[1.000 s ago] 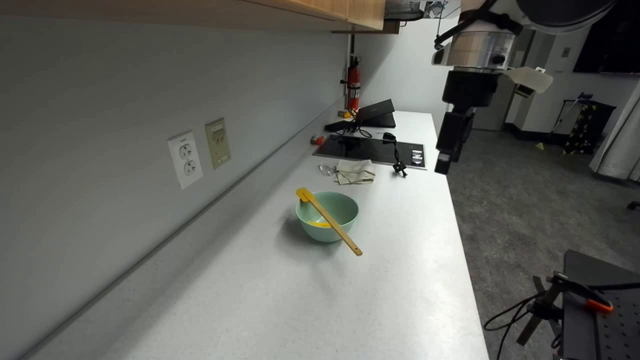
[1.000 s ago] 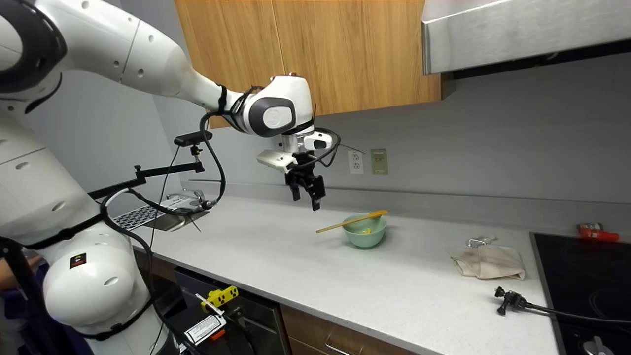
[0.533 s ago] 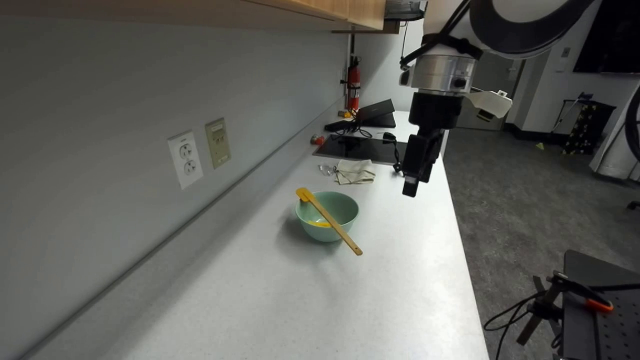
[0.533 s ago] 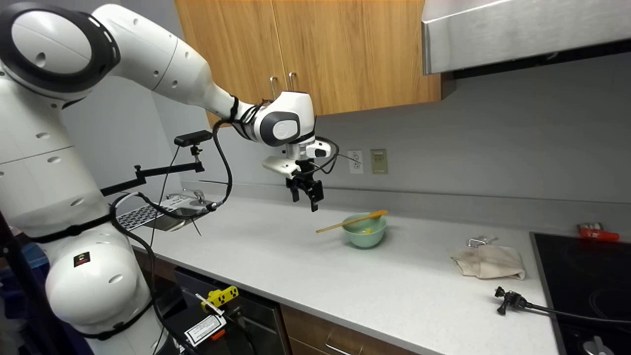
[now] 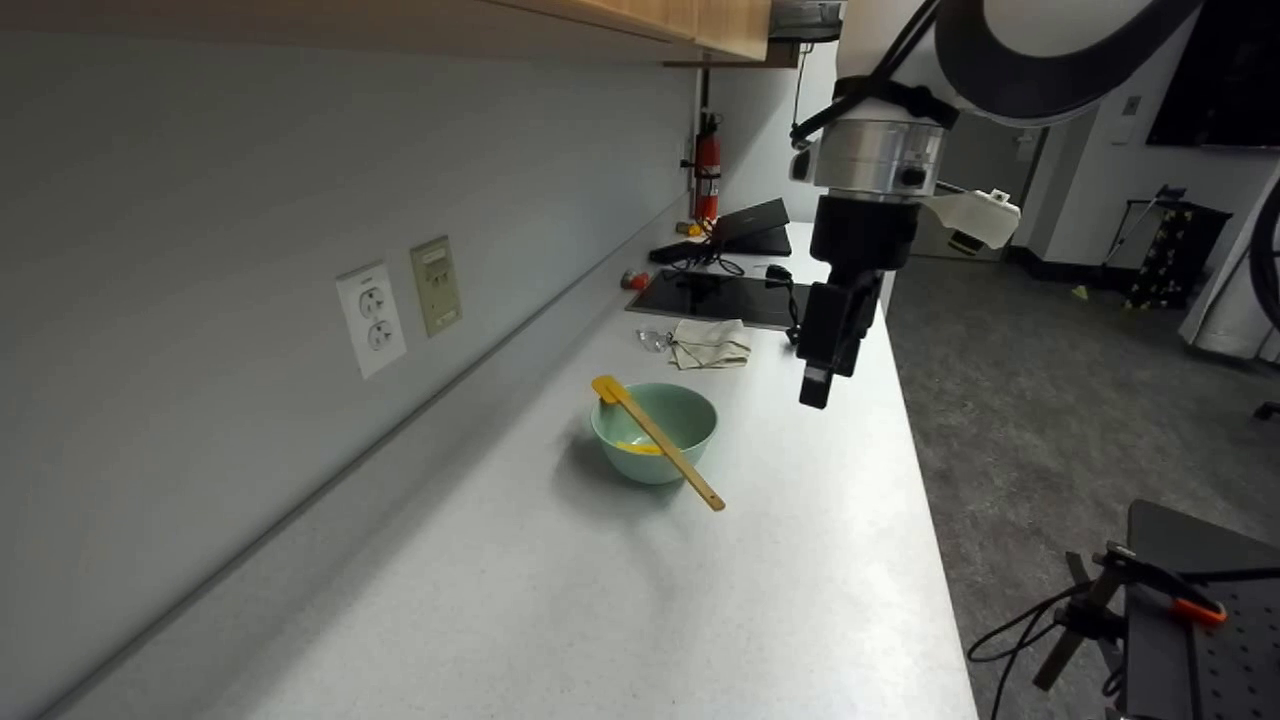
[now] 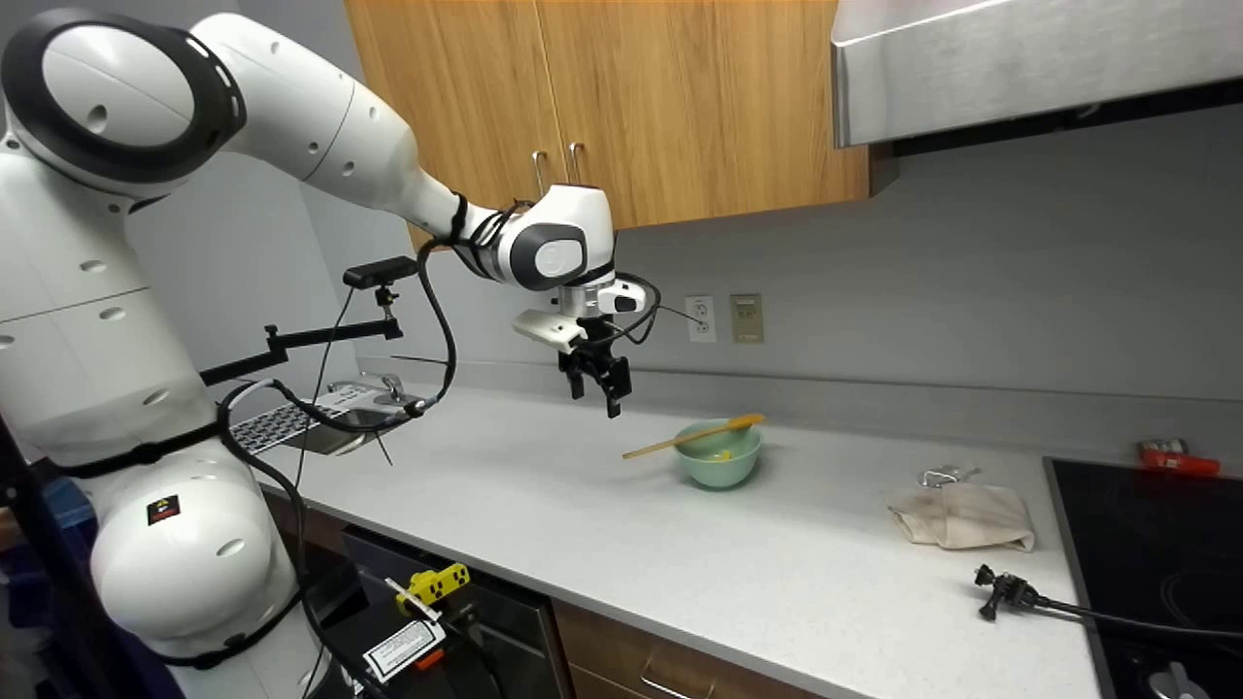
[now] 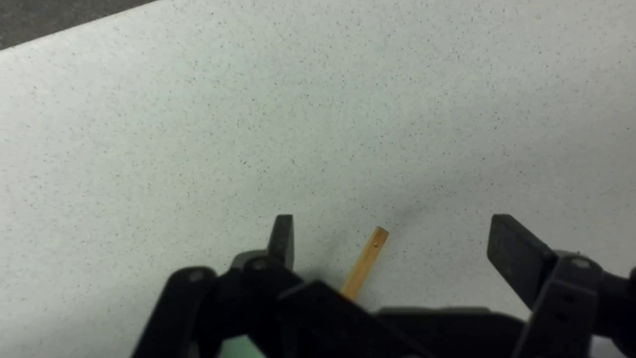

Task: Stir the contents in the green bow using the spatula

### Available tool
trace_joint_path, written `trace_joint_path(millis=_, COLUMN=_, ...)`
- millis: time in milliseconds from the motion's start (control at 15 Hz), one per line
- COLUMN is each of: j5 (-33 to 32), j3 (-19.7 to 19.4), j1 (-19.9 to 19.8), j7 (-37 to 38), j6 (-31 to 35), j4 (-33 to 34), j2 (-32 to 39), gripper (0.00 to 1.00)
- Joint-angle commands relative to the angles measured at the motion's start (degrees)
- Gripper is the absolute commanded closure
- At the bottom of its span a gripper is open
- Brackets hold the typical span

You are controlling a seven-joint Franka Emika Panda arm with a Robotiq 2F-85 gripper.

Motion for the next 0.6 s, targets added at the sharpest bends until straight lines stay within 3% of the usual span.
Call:
trace_joint_path(millis=0, j5=-0.8, j3=-0.3, j1=-0.8, j7=8.0, j6=5.2, j4=2.6, j2=6.0, gripper=0.00)
trace_joint_path(millis=533, j5=-8.7, j3=-2.7, j1=2.3, j7=30.0, j6=17.8, j4=9.6, j2=19.5, gripper=0.00)
